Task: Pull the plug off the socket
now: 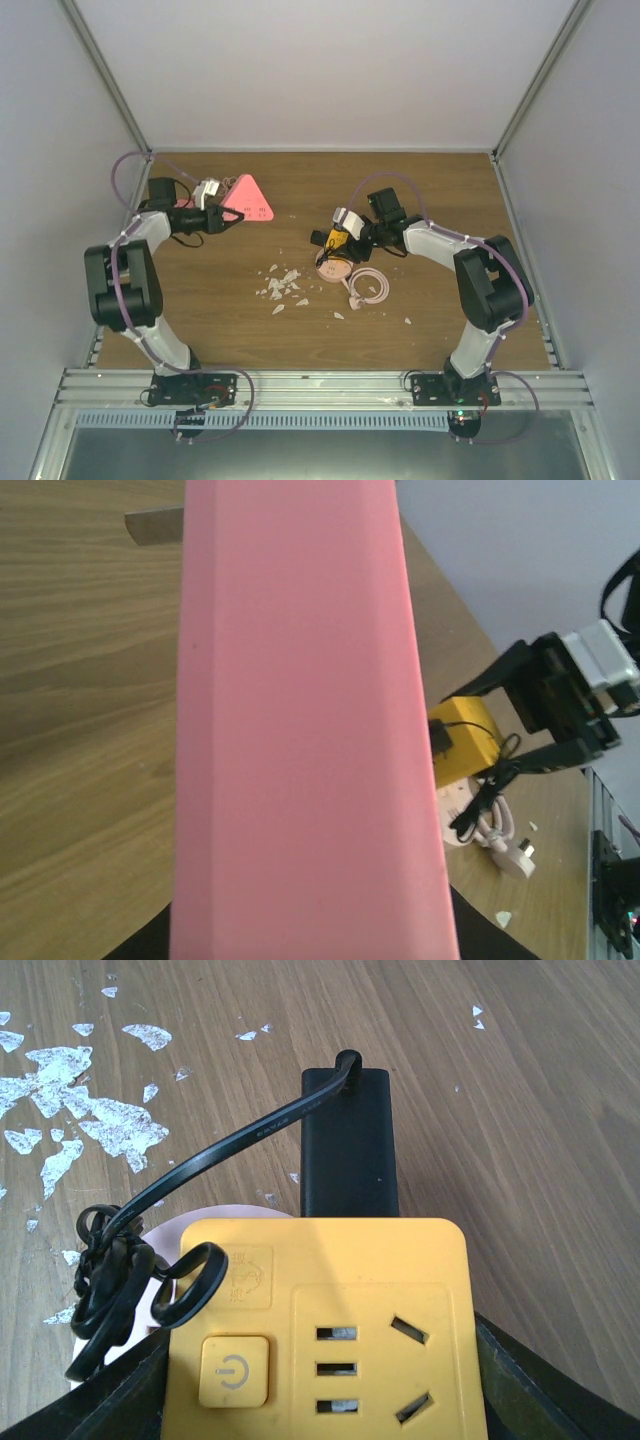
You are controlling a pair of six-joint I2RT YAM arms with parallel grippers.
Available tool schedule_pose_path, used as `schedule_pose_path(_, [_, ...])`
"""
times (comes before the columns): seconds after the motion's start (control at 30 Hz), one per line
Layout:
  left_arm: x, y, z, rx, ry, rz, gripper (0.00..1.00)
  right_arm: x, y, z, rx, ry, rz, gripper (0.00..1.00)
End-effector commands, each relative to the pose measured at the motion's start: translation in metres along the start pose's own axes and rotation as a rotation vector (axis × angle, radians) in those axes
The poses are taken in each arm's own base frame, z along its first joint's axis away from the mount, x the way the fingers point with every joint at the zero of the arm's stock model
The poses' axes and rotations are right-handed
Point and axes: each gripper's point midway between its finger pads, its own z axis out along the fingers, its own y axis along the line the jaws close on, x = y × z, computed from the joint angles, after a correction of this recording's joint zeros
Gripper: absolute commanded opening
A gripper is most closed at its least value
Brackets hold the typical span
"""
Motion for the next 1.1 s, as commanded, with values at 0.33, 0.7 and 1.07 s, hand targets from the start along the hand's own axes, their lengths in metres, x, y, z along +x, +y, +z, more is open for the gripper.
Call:
schedule_pose_path(0.33, [-0.026, 0.065, 0.077, 0.009, 0.043, -0.101, 0.00, 0.031, 0.007, 0.009, -0.042, 0.103, 0.044, 0.06])
schedule_pose_path(0.7, [-0.035, 0.110, 0.113, -0.040, 0.056, -0.164, 0.20, 0.032, 0.011, 0.011, -0.063, 0.102, 0.042, 0.06])
schedule_pose_path(1.07, [-0.043, 0.133, 0.112, -0.176, 0.067, -0.136, 0.67, 0.032, 0.015, 0.011, -0.080, 0.101, 0.038, 0.06])
